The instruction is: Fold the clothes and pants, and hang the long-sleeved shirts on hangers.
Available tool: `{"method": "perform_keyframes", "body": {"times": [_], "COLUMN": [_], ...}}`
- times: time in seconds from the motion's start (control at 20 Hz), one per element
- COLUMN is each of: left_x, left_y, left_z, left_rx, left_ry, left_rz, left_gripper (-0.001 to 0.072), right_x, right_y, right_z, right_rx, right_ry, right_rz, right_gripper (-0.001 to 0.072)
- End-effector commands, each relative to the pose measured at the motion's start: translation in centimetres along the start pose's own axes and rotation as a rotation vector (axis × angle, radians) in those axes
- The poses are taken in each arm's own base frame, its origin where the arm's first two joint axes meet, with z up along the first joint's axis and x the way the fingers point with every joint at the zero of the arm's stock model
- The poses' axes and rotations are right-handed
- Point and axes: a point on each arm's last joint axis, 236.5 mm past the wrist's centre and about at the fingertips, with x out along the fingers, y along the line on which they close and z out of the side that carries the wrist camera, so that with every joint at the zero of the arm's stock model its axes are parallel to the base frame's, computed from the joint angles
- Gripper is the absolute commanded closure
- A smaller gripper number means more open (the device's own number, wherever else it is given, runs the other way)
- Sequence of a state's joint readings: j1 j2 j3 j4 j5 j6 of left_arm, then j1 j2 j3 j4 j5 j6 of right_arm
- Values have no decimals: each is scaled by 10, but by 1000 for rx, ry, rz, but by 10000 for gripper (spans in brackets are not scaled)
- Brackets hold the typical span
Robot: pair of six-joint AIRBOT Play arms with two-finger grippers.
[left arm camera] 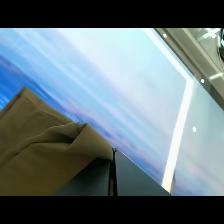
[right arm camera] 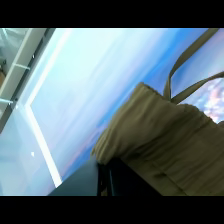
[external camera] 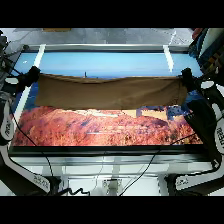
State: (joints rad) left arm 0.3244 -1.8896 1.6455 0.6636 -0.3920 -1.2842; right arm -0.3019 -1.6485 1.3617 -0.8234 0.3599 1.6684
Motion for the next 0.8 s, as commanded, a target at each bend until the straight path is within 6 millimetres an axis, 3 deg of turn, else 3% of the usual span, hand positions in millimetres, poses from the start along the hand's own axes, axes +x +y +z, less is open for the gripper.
{"method": "perform_keyframes", "body": {"times": [0.0,0.05,0.1,0.15,0.2,0.25,0.5,0.55,0.6,0.65,0.7,0.75], "left_x": [23,27,29,29,29,28,0,-10,-21,-33,-46,-63], "left_y": [9,13,14,14,14,10,-21,-24,-25,-25,-22,-15], "left_z": [-9,-12,-12,-12,-9,-9,1,1,-2,-8,-14,-29], "left_rx": [-7,-25,-30,-29,-30,-28,5,20,23,13,-17,-16], "left_ry": [-24,-28,-34,-39,-49,-41,15,51,105,166,233,331], "left_rz": [21,25,28,29,30,23,-43,-55,-72,-88,-99,-98], "left_gripper": [702,698,574,201,2,-4,2,62,271,391,446,627], "right_x": [26,31,34,36,36,35,24,18,12,6,-1,-9], "right_y": [-7,-7,-5,-2,1,4,21,25,28,31,34,36], "right_z": [2,-1,-4,-6,-7,-8,-20,-21,-23,-23,-23,-21], "right_rx": [9,1,-11,-59,-112,-136,-164,-182,-202,-229,-266,-307], "right_ry": [-32,-43,-48,-56,-59,-50,45,58,73,83,92,98], "right_rz": [-6,-8,-7,-7,-6,-5,14,16,16,13,7,-2], "right_gripper": [691,616,326,43,30,30,31,31,30,31,31,31]}}
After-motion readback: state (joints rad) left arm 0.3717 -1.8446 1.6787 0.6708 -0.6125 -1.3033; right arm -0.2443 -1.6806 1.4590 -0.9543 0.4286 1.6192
